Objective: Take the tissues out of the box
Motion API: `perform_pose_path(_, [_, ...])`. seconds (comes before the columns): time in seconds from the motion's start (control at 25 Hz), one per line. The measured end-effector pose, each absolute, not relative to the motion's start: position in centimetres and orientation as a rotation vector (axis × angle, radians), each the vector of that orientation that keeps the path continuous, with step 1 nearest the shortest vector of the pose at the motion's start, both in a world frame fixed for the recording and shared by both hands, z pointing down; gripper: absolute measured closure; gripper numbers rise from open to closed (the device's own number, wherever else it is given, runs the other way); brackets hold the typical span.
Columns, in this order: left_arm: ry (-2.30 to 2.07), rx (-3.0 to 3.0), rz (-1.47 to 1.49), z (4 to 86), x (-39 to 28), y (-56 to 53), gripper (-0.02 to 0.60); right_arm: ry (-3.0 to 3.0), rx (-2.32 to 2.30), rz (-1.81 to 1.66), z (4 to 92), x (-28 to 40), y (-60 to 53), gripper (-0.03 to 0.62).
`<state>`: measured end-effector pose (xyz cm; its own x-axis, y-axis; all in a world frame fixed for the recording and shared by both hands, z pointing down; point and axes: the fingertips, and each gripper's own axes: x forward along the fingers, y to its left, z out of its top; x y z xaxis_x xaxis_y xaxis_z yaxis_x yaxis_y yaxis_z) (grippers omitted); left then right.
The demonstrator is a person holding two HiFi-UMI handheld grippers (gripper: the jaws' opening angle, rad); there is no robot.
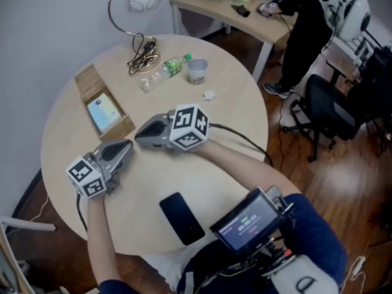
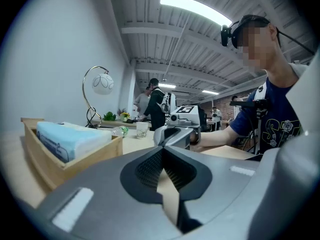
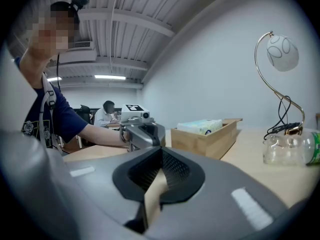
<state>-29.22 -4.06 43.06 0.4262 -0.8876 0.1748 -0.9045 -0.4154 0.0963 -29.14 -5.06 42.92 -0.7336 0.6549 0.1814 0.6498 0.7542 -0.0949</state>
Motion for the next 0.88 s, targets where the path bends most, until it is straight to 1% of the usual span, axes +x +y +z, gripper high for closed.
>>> perform_pose_path(0.16, [-1.673,2.462,0.127,42.6,-30.4,-6.2,0.577,-2.767,-1.055,0.020,42.3,-28.1,-5.9,0.586])
perform_pose_path(0.4, [-1.705,2.419,0.146,42.5,-31.4,-3.3,0.577,-2.770,-1.063,0.034,42.1,-28.4,-5.5,0.586])
perform_pose_path(0.64, [-1.730,2.391,0.130,43.0,-32.9,-3.3,0.577,-2.773,-1.018,0.029,42.4,-28.9,-6.4,0.586])
perform_pose_path(0.88, [-1.803,2.341,0.117,42.7,-33.4,-1.3,0.577,-2.765,-1.052,0.034,42.3,-29.6,-5.1,0.586])
